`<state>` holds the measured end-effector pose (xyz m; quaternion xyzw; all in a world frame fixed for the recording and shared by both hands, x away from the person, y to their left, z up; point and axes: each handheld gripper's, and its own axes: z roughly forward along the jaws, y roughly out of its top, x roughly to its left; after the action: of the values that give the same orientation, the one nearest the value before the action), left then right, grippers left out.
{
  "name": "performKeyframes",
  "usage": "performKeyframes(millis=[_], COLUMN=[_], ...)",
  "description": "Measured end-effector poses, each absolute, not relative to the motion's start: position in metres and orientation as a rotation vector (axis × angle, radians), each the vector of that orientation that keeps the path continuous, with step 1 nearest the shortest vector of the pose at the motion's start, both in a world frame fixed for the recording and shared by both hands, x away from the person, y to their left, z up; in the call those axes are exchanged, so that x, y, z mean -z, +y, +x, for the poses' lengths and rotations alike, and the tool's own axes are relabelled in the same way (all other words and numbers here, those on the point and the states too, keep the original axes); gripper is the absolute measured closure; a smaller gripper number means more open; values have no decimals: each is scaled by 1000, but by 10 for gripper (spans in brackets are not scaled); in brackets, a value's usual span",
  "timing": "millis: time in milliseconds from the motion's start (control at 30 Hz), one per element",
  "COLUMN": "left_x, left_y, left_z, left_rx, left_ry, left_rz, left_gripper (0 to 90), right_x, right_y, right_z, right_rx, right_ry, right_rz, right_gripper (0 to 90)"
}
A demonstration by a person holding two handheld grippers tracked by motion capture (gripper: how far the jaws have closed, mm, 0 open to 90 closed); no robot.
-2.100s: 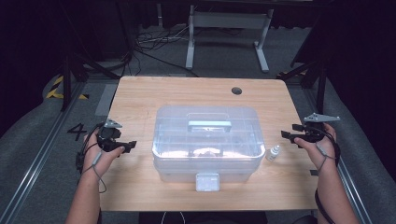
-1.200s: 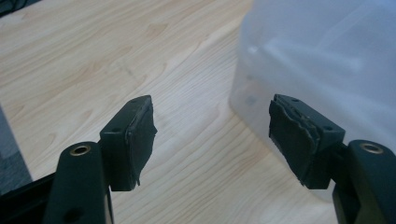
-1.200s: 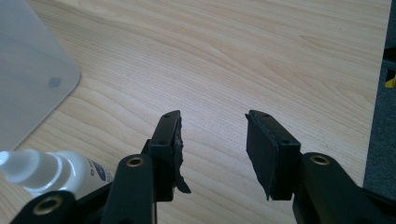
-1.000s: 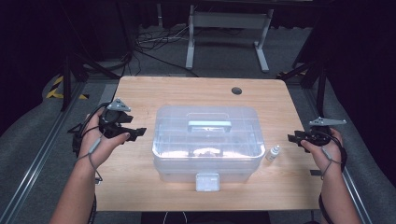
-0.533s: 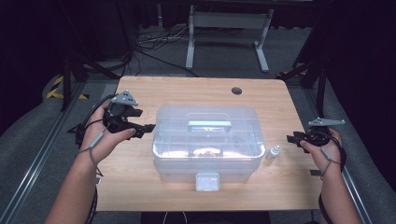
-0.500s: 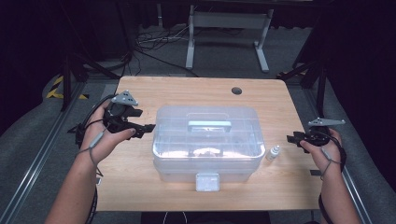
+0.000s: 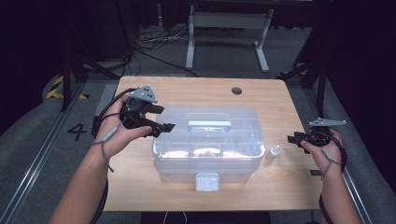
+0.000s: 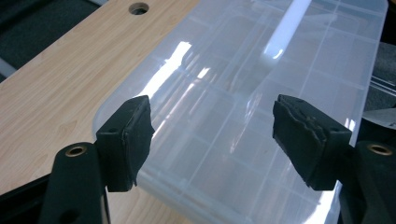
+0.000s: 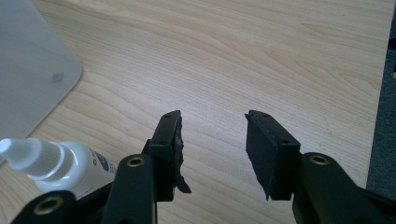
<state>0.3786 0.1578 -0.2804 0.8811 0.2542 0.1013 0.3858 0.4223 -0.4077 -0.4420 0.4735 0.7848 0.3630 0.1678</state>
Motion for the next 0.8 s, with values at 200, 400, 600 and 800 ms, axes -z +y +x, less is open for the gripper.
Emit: performKeyframes(millis=[200,400,600,800], left_x=[279,279,284,290], left_y=[145,133,119,103], left_z=[382,385,388,394], left_rx=[-241,-217,-208,-192], left_ry=[600,552,495,472], left_rz=[2259,2263,2287,2320], left_gripper=[269,252,238,253], right_x=[442,444,442,442], right_y=[-408,-407,-405,-405], right_z=[422,422,422,421], right_rx=[-1033,-1038,-1038,-1039], right_ry=[2234,2235,2237,2236], right_rz=[1352,1359,1353,1350], right_gripper=[568,562,551,551])
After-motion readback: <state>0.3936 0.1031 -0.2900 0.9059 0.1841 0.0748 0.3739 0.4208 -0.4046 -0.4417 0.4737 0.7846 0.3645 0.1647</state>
